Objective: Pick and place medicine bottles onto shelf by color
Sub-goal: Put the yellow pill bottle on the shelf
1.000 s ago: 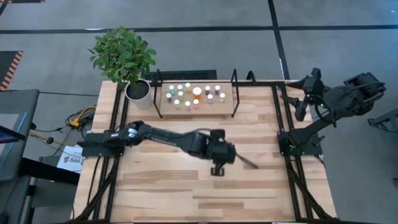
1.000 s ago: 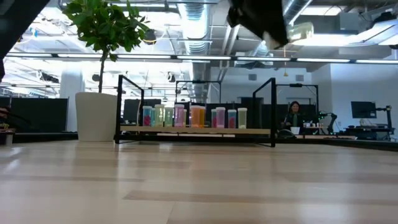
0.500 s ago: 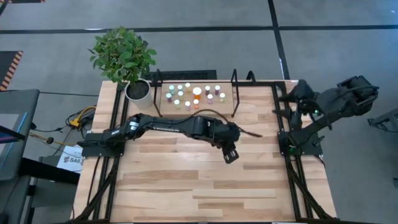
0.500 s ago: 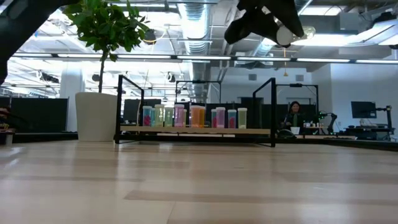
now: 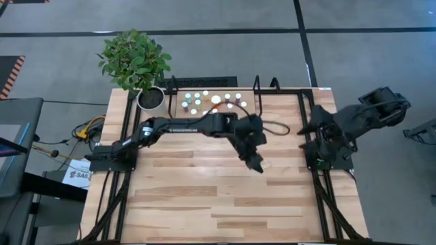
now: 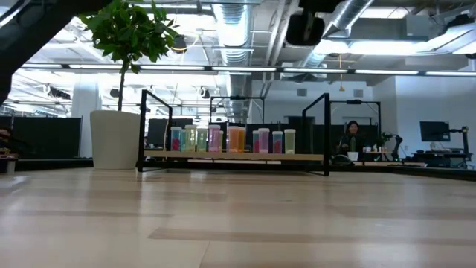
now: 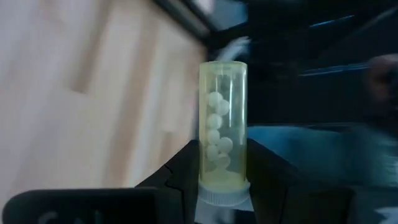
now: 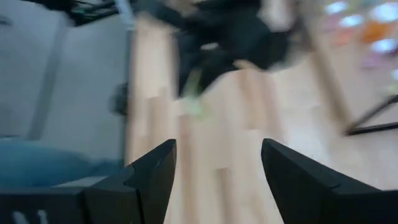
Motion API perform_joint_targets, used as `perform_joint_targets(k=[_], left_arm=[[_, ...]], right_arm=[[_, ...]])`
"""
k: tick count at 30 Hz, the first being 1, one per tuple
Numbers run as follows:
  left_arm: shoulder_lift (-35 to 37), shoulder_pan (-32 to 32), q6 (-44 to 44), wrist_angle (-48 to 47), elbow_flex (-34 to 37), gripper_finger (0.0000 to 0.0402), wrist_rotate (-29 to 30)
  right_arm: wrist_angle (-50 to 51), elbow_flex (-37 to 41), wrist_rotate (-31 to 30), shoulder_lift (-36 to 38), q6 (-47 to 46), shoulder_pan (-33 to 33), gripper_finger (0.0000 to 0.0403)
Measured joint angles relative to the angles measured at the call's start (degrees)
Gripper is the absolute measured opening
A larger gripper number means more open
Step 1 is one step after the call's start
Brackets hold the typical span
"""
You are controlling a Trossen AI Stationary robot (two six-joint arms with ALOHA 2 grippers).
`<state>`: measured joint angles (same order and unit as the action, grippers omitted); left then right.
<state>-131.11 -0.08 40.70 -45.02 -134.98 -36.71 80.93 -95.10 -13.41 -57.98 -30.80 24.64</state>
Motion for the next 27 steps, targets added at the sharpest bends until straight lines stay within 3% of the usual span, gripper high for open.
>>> perform_joint_targets(k=[5,10,16,22,27], left_arm=[[0.0,-3.0,9.4,12.1,0.0,0.0091,-9.6],[0.0,-4.2,24.9,30.6,0.0,0.0091,-11.0],[0.0,-3.8,44.0,49.7,0.0,0.0091,-11.6],[0.0,-2.2,53.2,54.9,0.0,0.0091,-10.8],[0.0,-1.6,55.1,55.0,0.0,0.0091,-10.3]], right_arm=[[-1.9,-3.6,6.0,-1.3,-4.1,3.9,0.026],[-4.9,-5.1,6.1,-3.1,-0.4,10.2,0.026],[-4.6,-8.6,5.7,-6.8,11.7,17.4,0.026],[-0.6,-14.9,-4.4,-11.8,29.7,20.8,0.026],[9.3,-20.0,-17.9,-15.5,33.9,21.3,0.026]])
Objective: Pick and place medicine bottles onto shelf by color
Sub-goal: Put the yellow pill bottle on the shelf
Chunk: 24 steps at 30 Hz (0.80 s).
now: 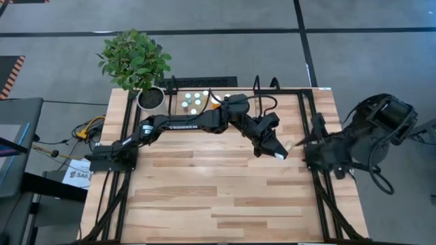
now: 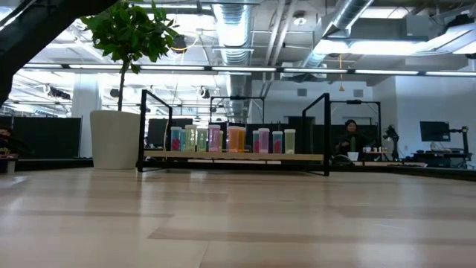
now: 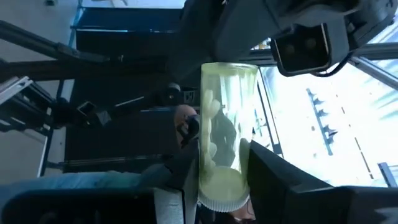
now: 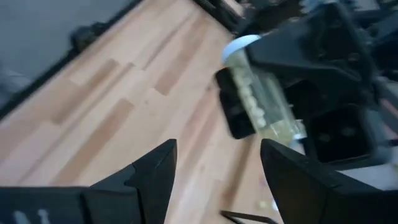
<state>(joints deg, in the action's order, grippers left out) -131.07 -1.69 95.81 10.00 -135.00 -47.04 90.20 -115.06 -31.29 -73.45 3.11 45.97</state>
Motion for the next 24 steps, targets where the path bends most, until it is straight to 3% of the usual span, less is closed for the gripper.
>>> perform_joint_targets(k=[14,24], left_arm=[[0.0,-2.2,1.5,0.2,0.0,0.0091,4.8],[0.0,-2.0,5.5,1.9,0.0,0.0091,6.6]], right_arm=[[-0.2,-0.5,-15.4,0.9,9.4,-0.8,0.026],[-0.2,-0.5,-16.4,0.7,9.4,-3.9,0.026]])
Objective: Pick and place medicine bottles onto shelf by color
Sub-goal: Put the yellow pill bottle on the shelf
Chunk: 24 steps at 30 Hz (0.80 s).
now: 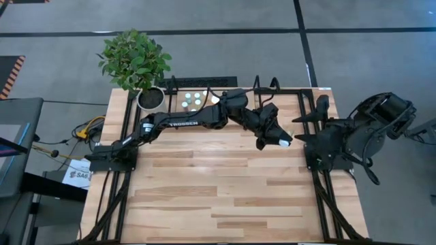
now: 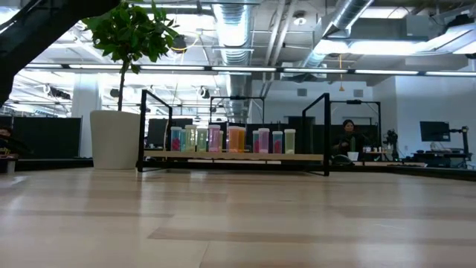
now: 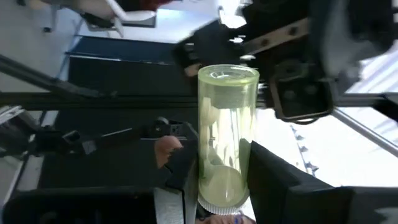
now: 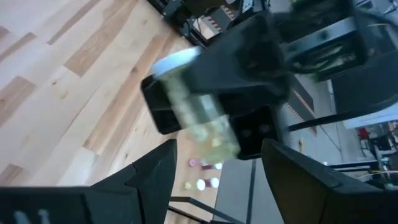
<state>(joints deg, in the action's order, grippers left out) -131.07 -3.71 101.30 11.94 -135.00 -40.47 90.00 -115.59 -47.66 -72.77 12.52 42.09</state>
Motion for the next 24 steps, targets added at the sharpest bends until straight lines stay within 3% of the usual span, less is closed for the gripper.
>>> perform_joint_targets(k=[6,24], left_arm=[[0.0,0.3,2.7,5.5,0.0,0.0091,1.5],[-0.1,1.4,3.7,3.0,0.0,0.0091,-0.3]], right_arm=[[0.0,0.0,2.6,-1.5,-0.9,-1.8,0.026],[0.0,0.1,1.8,-8.0,0.0,-2.2,0.026]])
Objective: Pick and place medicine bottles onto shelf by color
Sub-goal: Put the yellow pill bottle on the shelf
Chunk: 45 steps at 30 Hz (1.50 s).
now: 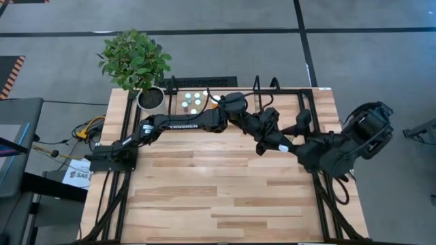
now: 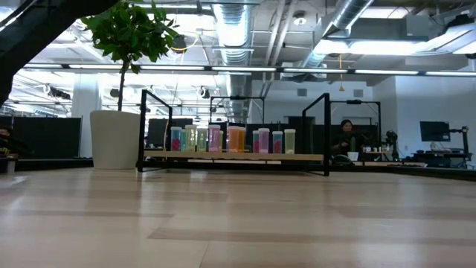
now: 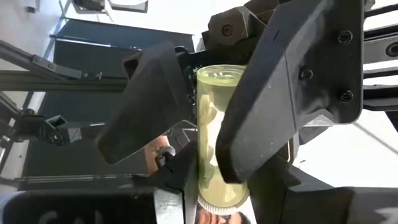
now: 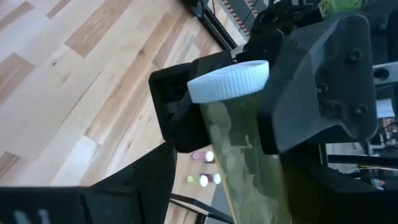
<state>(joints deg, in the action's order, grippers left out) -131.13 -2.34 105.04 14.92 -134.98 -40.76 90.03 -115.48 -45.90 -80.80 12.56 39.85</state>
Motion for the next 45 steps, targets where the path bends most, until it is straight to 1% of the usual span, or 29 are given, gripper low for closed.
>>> perform_joint_targets(k=[6,11,15,19,24,32,35,38,41,45], left_arm=[[0.0,0.0,-0.6,0.0,0.0,0.0091,-0.8],[0.0,-0.1,-0.6,0.0,0.0,0.0091,-0.6],[0.0,0.0,-0.4,0.0,0.0,0.0091,-0.2],[0.0,0.3,-0.4,-0.1,0.0,0.0091,0.2],[0.0,0.4,-0.4,-0.5,0.0,0.0091,0.8],[0.0,0.3,-0.2,-0.4,0.0,0.0091,1.4],[0.0,0.4,0.2,-0.5,0.0,0.0091,1.6],[0.0,0.4,-0.4,-0.5,0.0,0.0091,1.6],[0.0,0.3,-2.6,-0.5,0.0,0.0097,1.6],[0.0,0.0,-6.0,-0.2,0.0,0.0124,0.8]], right_arm=[[0.0,0.0,-3.8,0.2,0.0,3.0,0.026],[0.0,0.0,-5.3,2.0,-0.2,5.2,0.026],[0.0,0.0,-6.2,2.8,-3.3,4.9,0.026],[0.0,0.0,-6.7,2.9,-3.5,3.8,0.0256],[0.0,0.0,-6.6,2.8,-3.5,3.4,0.0224],[0.3,0.0,-5.9,2.8,-3.2,3.5,0.0133],[0.3,0.0,-5.0,2.8,-3.0,3.5,0.0111],[0.3,0.0,-5.0,2.8,-3.0,3.5,0.0108],[0.2,0.0,-5.0,2.8,-3.1,3.5,0.0118],[0.0,0.0,-4.9,2.8,-3.7,3.5,0.013]])
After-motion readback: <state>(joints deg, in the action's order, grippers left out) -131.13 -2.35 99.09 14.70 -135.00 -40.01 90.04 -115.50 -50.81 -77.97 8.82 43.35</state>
